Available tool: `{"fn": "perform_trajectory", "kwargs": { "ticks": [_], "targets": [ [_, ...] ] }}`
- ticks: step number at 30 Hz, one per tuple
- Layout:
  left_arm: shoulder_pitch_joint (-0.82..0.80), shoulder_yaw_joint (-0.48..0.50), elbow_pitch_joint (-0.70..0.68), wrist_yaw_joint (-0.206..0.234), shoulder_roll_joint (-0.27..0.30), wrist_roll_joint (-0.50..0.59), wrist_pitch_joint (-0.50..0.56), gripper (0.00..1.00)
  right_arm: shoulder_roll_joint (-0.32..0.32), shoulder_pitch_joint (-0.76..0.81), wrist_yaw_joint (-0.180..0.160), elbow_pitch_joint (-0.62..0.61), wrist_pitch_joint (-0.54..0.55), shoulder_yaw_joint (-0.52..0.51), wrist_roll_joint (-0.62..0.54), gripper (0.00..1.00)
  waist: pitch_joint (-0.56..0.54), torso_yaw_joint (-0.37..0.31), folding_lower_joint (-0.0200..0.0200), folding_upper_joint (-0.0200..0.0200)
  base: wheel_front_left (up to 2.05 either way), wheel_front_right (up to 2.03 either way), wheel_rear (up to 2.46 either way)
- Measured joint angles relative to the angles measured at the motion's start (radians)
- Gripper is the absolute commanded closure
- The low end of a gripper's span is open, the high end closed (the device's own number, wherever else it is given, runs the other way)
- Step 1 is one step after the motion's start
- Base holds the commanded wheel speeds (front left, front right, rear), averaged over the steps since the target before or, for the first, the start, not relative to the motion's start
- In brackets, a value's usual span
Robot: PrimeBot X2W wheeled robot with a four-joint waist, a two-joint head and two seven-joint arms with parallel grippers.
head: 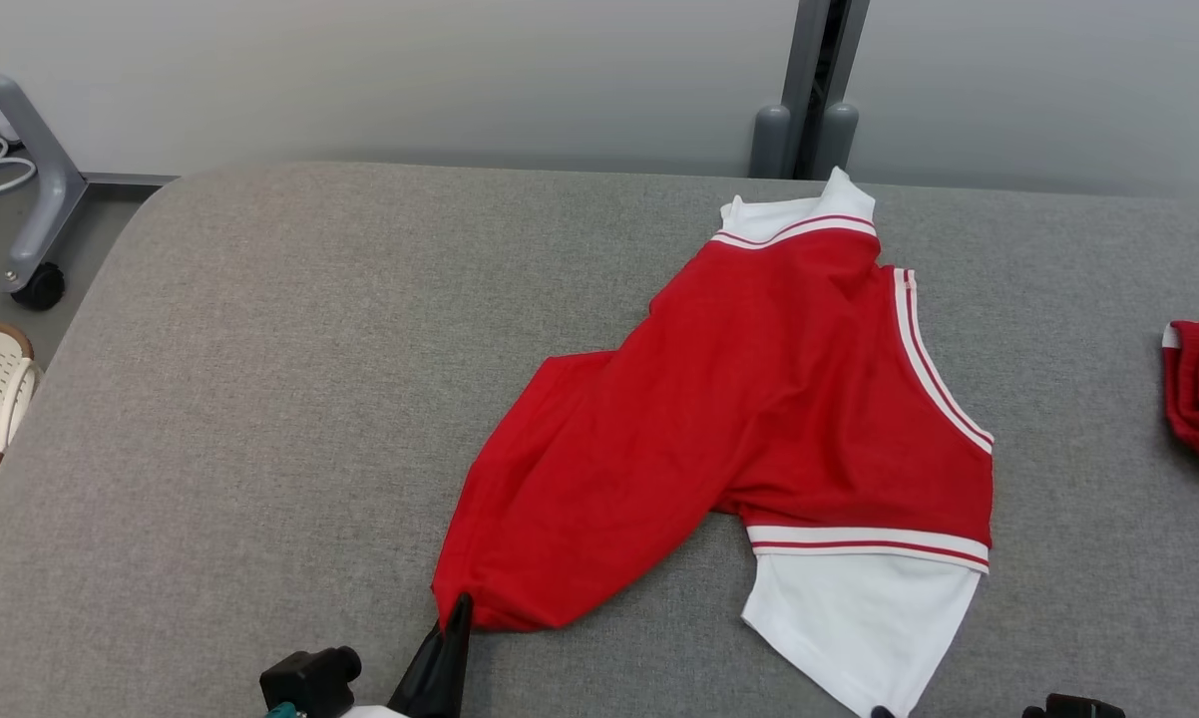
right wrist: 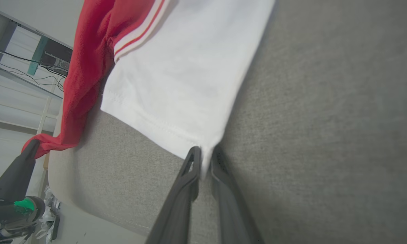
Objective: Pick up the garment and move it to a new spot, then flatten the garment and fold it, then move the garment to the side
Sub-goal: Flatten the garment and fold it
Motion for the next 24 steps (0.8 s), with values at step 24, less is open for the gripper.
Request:
{"fn": "perform_trajectory", "kwargs": {
  "ticks": [24],
  "targets": [
    [0.016,0.088,-0.051,0.009,0.000,0.016,0.000,1.00,-0.182,-0.065,-0.002,-0.133,0.053,0.026,0.134,1.00,-0.064,-0.031,0.0000,0.0000,0.00,0.00,0.00]
  ]
}}
